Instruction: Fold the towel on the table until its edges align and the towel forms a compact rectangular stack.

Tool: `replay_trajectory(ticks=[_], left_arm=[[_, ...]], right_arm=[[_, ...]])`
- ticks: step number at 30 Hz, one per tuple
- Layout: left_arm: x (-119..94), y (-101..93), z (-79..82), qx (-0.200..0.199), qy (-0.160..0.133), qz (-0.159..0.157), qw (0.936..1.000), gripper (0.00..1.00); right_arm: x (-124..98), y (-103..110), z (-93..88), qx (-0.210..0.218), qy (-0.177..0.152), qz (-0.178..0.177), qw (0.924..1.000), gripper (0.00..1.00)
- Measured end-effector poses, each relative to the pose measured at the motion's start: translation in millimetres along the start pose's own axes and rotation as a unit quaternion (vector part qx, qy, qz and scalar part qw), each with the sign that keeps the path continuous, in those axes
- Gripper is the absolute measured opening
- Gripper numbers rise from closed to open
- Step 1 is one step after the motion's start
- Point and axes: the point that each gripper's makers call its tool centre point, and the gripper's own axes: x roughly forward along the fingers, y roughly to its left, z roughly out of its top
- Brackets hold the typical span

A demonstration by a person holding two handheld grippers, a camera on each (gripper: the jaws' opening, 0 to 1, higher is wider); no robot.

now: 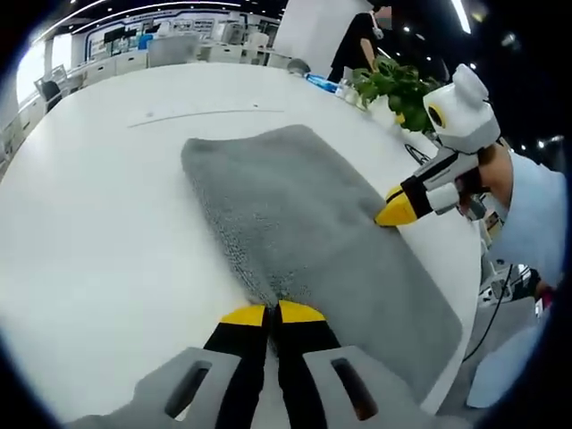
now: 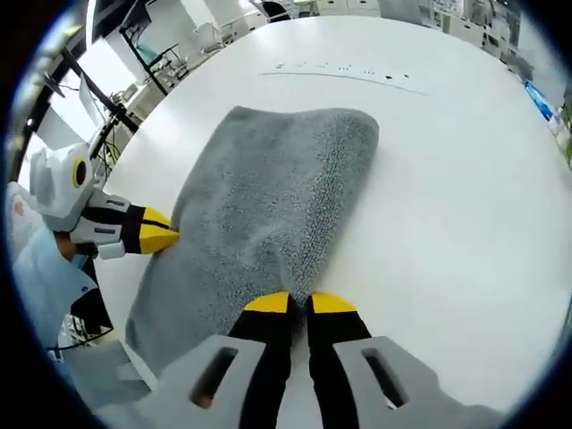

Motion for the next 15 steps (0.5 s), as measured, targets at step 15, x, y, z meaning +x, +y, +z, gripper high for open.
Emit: replay_trajectory(ticks=[15], left_arm=[[0, -0.2, 0.6, 0.017, 0.001, 0.014, 0.9998, 0.04]], right_arm=[[2, -1, -8.6, -0.039, -0.003, 0.003, 0.9992, 0.09]])
